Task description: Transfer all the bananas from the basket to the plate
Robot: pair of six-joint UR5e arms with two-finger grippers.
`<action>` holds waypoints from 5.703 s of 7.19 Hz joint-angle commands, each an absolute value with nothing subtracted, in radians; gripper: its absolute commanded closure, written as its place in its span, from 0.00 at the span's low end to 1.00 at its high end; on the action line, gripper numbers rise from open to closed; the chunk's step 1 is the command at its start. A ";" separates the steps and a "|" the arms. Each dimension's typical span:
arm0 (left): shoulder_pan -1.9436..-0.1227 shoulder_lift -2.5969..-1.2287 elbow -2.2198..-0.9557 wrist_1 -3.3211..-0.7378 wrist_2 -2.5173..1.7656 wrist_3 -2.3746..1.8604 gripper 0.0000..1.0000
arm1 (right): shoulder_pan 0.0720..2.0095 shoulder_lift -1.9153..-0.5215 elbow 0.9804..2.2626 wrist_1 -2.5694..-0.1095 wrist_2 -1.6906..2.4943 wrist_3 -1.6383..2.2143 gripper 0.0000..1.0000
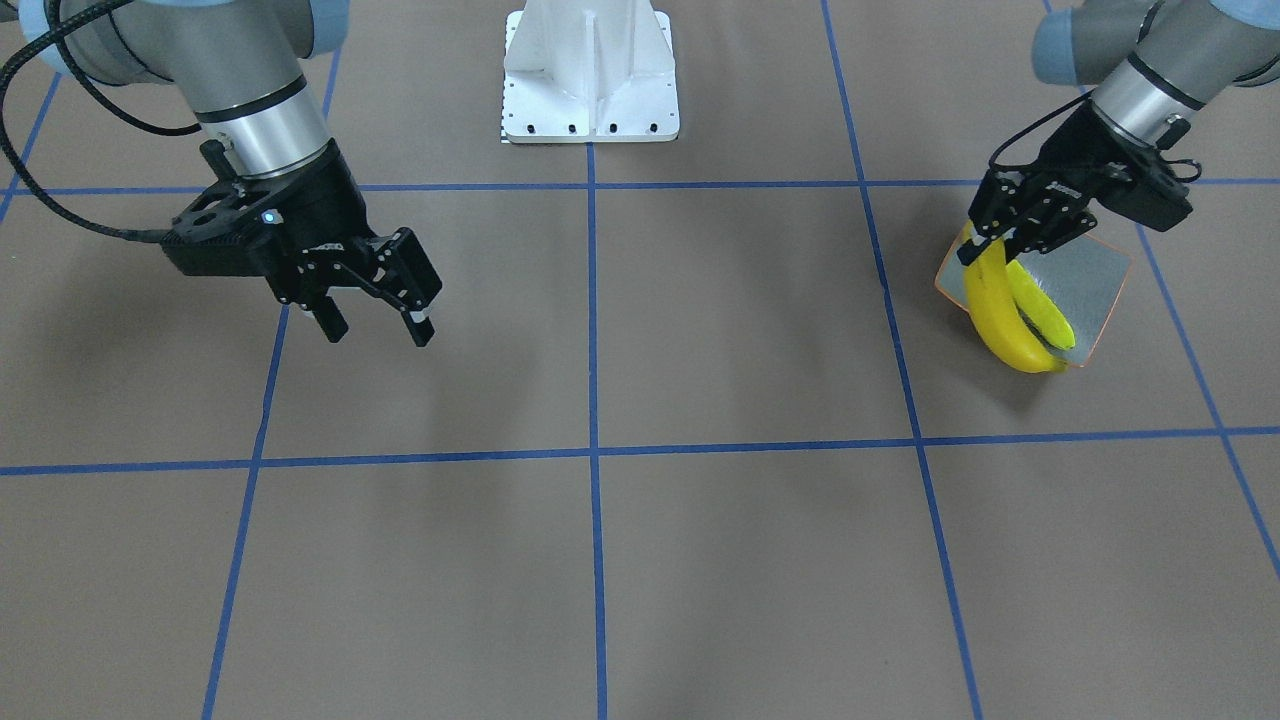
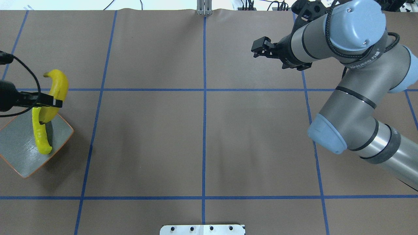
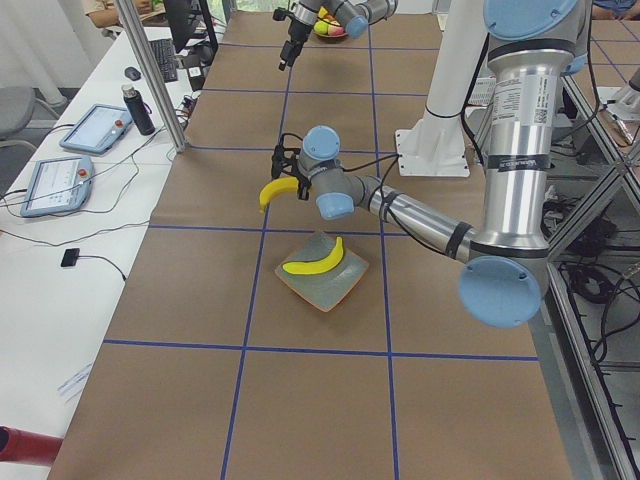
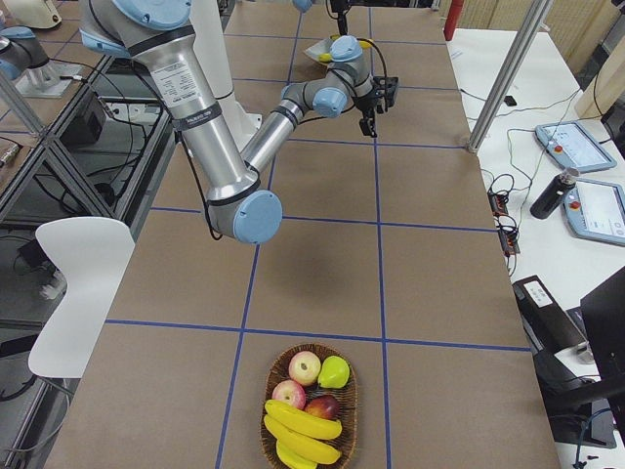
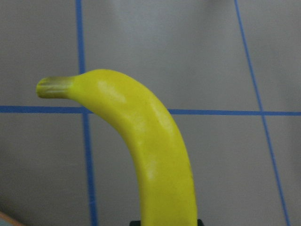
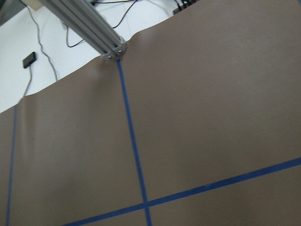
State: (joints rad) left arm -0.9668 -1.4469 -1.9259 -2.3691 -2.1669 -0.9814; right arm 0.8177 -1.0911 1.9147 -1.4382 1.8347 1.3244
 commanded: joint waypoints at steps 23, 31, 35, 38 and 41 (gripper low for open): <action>-0.969 -1.321 -1.973 -2.382 -2.177 -0.644 0.00 | 1.723 -1.729 1.276 -1.155 2.208 -0.370 0.11; -0.971 -1.304 -1.974 -2.402 -2.177 -0.638 0.00 | 1.715 -1.729 1.272 -1.135 2.215 -0.255 0.29; -0.971 -1.305 -1.973 -2.404 -2.177 -0.638 0.00 | 1.694 -1.735 1.270 -1.108 2.209 -0.268 0.29; -0.971 -1.310 -1.971 -2.404 -2.177 -0.641 0.00 | 1.692 -1.735 1.279 -1.092 2.201 -0.284 1.00; -0.971 -1.312 -1.971 -2.404 -2.178 -0.644 0.00 | 1.694 -1.727 1.302 -1.092 2.195 -0.299 1.00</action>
State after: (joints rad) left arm -0.9710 -1.3103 -1.9713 -2.4031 -2.1781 -0.6429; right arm 1.6929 -1.7304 1.2947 -1.0923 2.1991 -0.2959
